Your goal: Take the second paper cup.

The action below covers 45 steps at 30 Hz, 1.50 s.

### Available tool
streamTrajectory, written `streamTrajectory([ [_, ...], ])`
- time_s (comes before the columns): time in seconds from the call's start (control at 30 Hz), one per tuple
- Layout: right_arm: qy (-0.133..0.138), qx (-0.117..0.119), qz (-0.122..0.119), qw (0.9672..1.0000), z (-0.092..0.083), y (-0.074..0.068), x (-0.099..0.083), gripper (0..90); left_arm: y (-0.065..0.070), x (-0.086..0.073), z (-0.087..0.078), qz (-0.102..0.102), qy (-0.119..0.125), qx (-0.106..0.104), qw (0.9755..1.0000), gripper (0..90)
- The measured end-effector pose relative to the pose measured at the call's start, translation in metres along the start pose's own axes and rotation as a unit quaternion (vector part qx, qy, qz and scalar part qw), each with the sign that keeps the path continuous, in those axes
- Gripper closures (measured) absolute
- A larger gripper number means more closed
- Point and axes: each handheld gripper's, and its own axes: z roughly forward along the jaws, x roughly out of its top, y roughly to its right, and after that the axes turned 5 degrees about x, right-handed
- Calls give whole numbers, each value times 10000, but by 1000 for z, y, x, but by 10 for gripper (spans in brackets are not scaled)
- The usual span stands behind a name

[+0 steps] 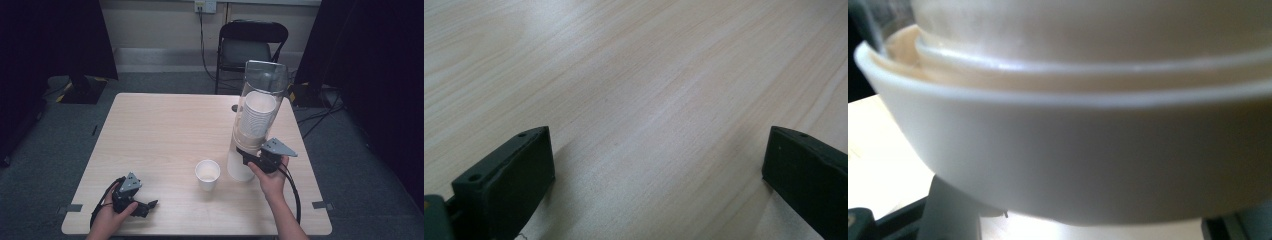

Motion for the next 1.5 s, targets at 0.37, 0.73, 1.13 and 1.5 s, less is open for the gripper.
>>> streamTrajectory([
  [0.37,-1345,-8,106,9909,-1,13,-56,362,0,-1,-1,35,-13,-13,10000,0],
  [0.73,-1730,108,58,9848,-12,16,-58,359,0,-1,-1,29,-10,-11,10000,0],
  [1.13,-1741,-230,258,9841,-43,38,-67,353,1,-1,-1,-11,15,-12,10000,0],
  [1.5,-1743,-539,412,9823,-50,52,-67,351,1,-1,-1,-12,16,-11,10000,0],
])
